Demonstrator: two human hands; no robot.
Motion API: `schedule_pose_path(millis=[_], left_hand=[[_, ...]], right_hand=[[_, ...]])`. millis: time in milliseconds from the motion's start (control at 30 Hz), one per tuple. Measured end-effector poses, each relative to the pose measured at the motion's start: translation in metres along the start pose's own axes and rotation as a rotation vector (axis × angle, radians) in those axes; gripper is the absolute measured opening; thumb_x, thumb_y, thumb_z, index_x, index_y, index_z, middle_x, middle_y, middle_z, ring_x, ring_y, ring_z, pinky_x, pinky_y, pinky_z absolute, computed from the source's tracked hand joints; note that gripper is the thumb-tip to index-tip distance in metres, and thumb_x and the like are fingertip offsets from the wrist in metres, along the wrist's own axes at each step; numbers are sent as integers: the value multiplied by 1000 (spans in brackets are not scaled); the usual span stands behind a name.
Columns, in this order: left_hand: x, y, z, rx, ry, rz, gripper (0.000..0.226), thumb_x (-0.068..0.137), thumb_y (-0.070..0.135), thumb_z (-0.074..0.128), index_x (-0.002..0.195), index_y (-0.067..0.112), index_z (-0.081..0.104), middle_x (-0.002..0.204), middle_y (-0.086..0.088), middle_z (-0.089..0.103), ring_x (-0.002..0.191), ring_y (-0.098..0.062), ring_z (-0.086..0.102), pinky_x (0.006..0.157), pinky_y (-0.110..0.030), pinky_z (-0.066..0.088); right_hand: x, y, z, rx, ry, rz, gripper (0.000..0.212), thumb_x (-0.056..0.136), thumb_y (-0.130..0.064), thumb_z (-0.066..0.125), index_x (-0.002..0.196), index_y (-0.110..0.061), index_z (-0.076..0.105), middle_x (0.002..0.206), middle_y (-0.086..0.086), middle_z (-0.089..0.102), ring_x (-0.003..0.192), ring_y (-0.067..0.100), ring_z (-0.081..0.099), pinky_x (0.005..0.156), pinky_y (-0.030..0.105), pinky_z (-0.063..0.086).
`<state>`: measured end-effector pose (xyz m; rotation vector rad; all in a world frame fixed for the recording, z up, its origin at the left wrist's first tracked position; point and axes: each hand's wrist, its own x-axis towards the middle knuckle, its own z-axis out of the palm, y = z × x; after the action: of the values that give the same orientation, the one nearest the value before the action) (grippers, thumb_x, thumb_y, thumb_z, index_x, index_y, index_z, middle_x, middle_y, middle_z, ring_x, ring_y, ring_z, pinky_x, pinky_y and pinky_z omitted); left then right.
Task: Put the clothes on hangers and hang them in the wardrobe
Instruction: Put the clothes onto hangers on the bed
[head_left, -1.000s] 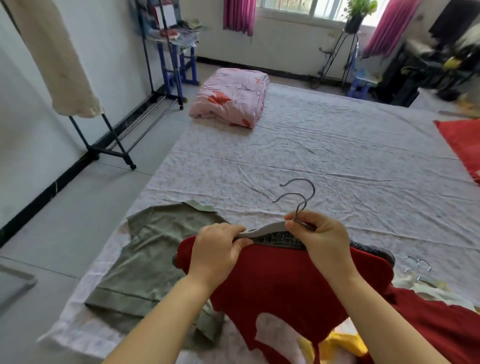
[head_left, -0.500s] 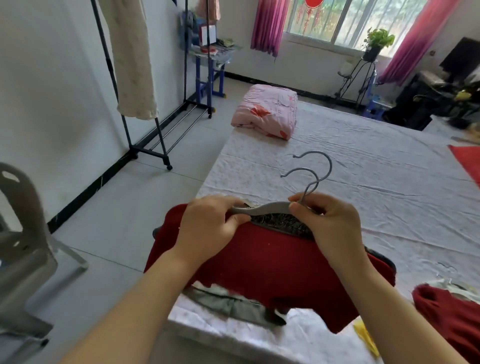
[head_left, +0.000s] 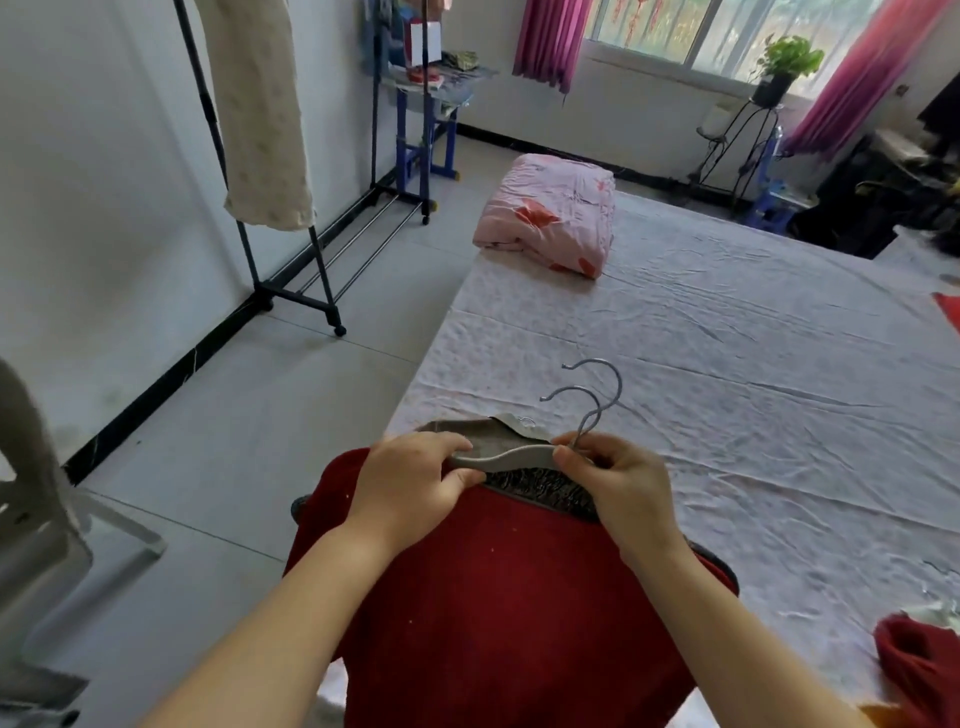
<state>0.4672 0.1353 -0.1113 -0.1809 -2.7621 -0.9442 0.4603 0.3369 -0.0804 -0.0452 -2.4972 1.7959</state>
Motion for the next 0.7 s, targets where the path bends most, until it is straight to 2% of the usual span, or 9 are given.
schedule_pose_path(millis=[233,400,500,567,633,700], left_hand=[[73,-66,122,90,-228,-147,34,84,45,60,113,28,62,102,9,68,100,-10,58,88,-27,35],[128,-102,190,151,-292,-217,34,86,44,57,114,26,62,104,6,68,102,-14,58,91,-33,37],[154,-119,218,150,-302,-234,33,88,37,57,116,22,61,108,4,67,105,-17,57,93,-33,37],[166,-128,233,158,-315,-227,38,88,31,58,123,18,57,119,1,61,114,-19,52,98,-32,34],[173,-133,244,179,-350,-226,45,88,29,58,130,16,51,132,-2,52,123,-20,44,104,-32,28],[175,-135,251,195,-387,-232,47,87,29,59,132,16,49,135,-3,47,125,-21,41,105,-32,26]], right_hand=[[98,124,27,-14,-32,246,12,79,-11,71,77,-22,75,77,-9,71,71,-5,61,66,8,45],[170,192,44,-16,-42,340,17,78,-15,72,73,-31,73,71,-12,70,73,-1,62,67,11,47],[209,225,54,-60,-42,365,20,79,-17,72,70,-35,71,68,-12,69,70,0,61,70,15,48],[232,248,62,-146,-40,391,10,81,-22,69,83,-31,73,81,-10,72,77,0,62,73,19,45],[251,269,67,-321,-45,437,23,84,-27,64,104,-18,70,101,0,71,94,11,62,76,24,40],[263,282,68,-395,-43,512,39,86,-26,63,121,-11,61,117,9,65,110,21,58,85,29,41]])
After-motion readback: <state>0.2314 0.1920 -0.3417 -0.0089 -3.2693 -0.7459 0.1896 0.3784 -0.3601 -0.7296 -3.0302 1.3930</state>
